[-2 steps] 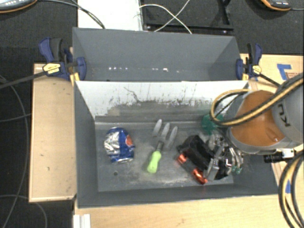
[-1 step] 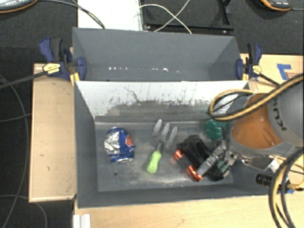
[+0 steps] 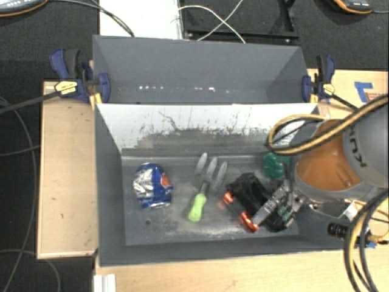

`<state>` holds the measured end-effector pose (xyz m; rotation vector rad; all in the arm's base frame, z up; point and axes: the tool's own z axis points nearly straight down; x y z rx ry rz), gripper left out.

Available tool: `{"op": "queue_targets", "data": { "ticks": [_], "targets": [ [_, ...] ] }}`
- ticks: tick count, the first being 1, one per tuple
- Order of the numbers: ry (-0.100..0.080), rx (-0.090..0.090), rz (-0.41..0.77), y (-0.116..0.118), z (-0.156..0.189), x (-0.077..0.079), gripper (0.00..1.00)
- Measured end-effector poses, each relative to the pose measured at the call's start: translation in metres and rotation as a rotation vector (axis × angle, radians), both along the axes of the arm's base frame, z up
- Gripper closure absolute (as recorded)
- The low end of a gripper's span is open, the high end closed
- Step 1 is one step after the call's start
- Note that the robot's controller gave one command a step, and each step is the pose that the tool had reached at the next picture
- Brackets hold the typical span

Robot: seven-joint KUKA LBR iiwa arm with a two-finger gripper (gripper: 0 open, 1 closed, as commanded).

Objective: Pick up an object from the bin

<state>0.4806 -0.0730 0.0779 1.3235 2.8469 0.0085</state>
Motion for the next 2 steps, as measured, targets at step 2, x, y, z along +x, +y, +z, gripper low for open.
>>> {"op": "queue_targets", "data": {
  "ticks": [2],
  "targets": [
    [0.003, 0.0, 0.001, 0.001, 0.013, -0.001, 1.0]
  ]
}}
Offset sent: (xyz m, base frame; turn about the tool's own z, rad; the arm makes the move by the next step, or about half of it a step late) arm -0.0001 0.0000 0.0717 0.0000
